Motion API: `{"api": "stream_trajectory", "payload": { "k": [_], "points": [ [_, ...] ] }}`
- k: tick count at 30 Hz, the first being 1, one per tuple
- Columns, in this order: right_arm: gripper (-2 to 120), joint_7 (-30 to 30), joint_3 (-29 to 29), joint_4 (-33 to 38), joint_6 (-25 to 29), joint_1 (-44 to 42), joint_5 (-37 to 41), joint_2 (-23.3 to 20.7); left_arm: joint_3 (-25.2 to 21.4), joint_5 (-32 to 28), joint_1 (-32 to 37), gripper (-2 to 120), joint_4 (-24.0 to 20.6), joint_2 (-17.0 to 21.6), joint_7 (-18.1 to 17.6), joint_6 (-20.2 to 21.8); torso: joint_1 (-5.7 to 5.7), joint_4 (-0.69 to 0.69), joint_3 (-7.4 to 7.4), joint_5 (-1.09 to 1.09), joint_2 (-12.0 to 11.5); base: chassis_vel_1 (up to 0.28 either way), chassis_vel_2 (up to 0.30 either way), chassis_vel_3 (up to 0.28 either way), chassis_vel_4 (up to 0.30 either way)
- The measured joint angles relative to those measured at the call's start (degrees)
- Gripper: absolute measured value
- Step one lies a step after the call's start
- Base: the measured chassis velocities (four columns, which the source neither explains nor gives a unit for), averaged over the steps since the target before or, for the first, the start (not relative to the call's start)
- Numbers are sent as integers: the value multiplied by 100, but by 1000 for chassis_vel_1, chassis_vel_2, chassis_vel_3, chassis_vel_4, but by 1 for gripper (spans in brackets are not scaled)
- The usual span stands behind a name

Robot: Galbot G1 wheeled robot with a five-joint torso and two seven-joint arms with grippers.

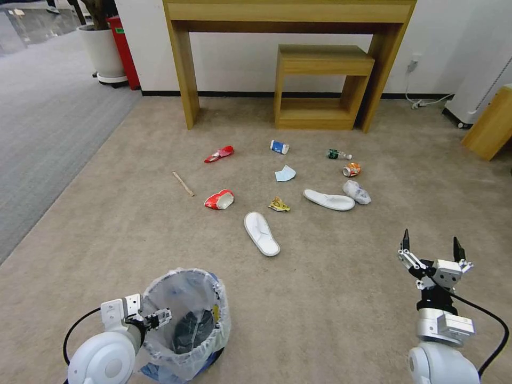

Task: Pick up the trash bin and place the garbage on the floor into it.

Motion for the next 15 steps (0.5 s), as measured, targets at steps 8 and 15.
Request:
{"api": "stream_trajectory", "payload": {
  "k": [8, 15],
  "points": [
    [100, -6, -5, -54, -1, 24, 2, 0, 79, -11, -41, 100, 91, -19, -23, 0, 0, 0, 2, -11, 0, 0, 0, 0, 0],
    [100, -9, -10, -65, 3, 31, 0, 1, 96, -13, -19, 100, 55, -21, -22, -4, 0, -1, 2, -10, 0, 0, 0, 0, 0]
  ]
}}
